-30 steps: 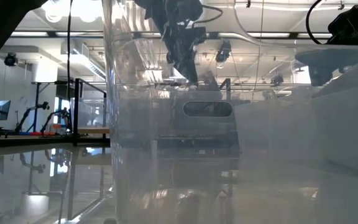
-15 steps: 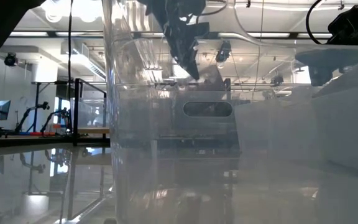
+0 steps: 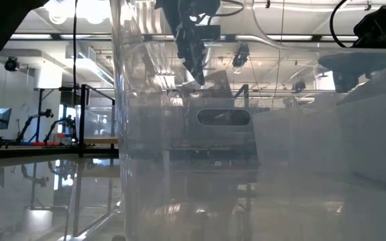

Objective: Stack baskets on shelf by color
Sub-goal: Stack the left black bin on top of the black bin on the shelf

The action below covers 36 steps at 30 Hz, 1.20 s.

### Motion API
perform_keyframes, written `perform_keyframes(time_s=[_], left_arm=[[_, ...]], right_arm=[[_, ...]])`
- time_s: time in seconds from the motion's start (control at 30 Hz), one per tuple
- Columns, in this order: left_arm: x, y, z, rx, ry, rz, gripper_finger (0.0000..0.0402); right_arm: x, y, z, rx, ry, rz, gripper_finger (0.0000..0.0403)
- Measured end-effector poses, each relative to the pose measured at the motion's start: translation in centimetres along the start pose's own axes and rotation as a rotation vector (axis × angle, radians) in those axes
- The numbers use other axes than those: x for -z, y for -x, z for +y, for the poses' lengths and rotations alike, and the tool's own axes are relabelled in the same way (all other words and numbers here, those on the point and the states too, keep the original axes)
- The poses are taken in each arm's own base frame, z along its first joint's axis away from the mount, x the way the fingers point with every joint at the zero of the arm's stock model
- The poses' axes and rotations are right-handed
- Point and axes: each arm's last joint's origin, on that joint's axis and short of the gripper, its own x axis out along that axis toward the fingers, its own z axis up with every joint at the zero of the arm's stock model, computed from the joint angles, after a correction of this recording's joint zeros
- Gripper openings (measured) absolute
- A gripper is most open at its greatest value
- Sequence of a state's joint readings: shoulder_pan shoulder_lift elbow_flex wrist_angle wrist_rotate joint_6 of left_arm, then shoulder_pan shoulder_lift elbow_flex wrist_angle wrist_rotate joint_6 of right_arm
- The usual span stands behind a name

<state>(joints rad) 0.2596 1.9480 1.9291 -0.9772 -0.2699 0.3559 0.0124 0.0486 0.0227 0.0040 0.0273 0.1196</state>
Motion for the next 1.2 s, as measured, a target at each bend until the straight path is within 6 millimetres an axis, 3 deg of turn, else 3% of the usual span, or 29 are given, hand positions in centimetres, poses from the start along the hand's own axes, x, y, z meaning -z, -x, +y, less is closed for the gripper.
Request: perform_keyframes(time_s=[0.3,0.8,1.2], left_arm=[[-0.1,-1.0,-0.6,0.01,-0.003,0.019,0.0],[-0.1,-0.6,-0.4,-0.061,0.006,0.036,0.0005],[-0.3,0.2,-0.1,-0.076,0.023,0.019,0.0136]], right_arm=[[0.0,0.0,0.0,0.0,0.0,0.0,0.0009],[0.0,0.0,0.0,0.0,0.0,0.0,0.0009],[0.0,0.0,0.0,0.0,0.0,0.0,0.0009]])
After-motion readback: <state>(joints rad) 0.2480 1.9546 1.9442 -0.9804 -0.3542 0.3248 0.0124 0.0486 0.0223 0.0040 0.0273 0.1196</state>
